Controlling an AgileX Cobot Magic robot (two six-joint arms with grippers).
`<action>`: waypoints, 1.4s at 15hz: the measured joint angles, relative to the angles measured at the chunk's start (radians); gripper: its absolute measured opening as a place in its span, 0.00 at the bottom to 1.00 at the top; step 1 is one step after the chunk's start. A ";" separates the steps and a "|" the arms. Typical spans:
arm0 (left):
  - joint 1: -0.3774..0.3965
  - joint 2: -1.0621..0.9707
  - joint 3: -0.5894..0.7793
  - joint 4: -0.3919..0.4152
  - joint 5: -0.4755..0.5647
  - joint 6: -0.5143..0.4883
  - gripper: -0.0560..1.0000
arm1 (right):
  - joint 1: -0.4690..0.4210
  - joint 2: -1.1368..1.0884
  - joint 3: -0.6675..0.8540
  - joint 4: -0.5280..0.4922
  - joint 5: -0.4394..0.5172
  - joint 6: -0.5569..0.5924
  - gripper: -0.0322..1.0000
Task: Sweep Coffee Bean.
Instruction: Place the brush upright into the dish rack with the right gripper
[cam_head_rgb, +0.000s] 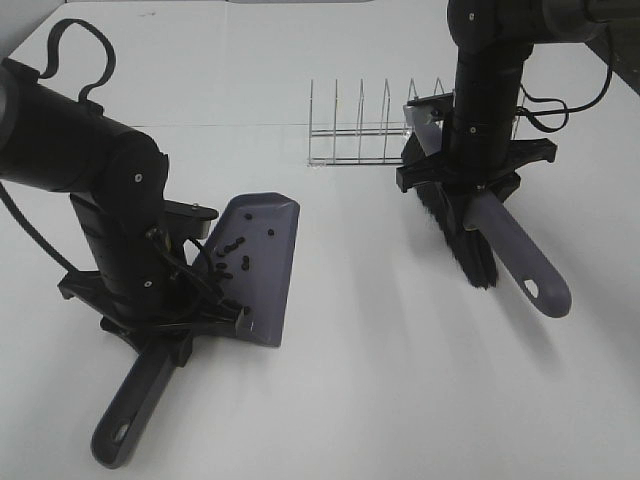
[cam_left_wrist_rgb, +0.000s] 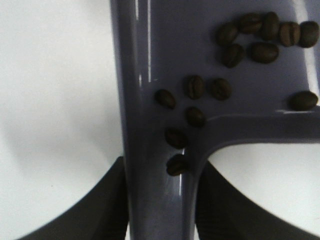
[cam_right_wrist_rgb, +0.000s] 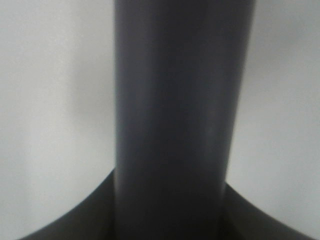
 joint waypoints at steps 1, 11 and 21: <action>0.000 0.000 0.000 -0.001 0.000 0.000 0.35 | 0.000 0.034 -0.045 0.006 0.001 -0.001 0.29; 0.000 0.000 0.000 -0.002 0.000 0.000 0.35 | -0.074 0.057 -0.163 0.122 0.007 -0.014 0.29; 0.000 0.000 0.000 -0.002 0.000 0.000 0.35 | -0.110 0.059 -0.163 0.224 -0.024 -0.045 0.28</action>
